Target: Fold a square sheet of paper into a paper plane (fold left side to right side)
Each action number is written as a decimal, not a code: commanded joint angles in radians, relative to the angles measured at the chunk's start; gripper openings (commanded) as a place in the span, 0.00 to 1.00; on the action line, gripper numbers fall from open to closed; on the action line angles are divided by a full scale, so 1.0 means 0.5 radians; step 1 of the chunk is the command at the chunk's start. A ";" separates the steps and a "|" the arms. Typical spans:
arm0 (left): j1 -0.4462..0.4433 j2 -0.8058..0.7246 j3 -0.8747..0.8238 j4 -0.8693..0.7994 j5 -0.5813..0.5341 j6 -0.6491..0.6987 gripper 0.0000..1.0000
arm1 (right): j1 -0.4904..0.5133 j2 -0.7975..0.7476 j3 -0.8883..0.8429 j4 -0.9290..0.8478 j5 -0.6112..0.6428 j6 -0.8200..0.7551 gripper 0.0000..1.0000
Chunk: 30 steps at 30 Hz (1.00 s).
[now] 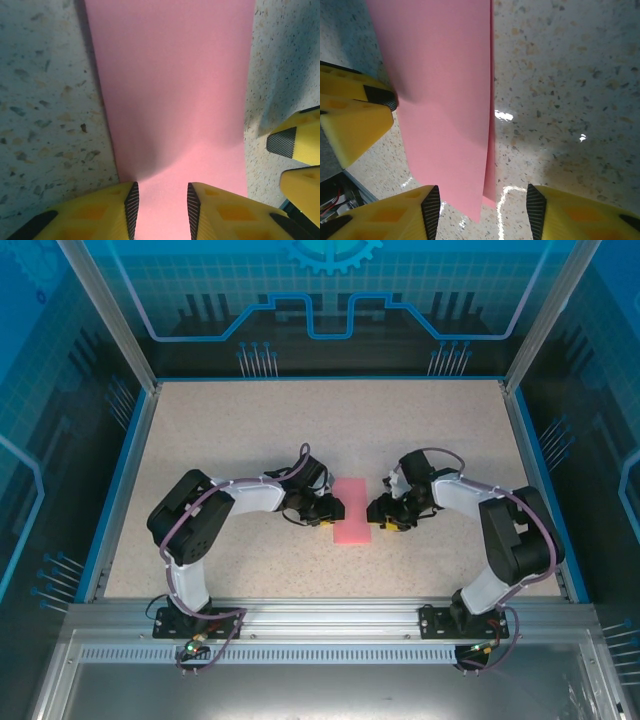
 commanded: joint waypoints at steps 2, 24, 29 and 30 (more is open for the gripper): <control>-0.021 0.029 -0.068 -0.078 -0.034 -0.024 0.34 | 0.020 0.061 0.061 -0.008 -0.083 0.047 0.50; -0.023 -0.050 -0.115 -0.010 -0.045 -0.020 0.35 | 0.120 0.256 0.080 0.235 -0.284 0.280 0.41; -0.022 -0.198 -0.152 0.061 -0.083 0.018 0.38 | 0.096 0.268 0.074 0.296 -0.323 0.346 0.39; -0.023 -0.248 -0.174 0.082 -0.101 0.029 0.40 | 0.088 0.273 0.078 0.291 -0.327 0.356 0.39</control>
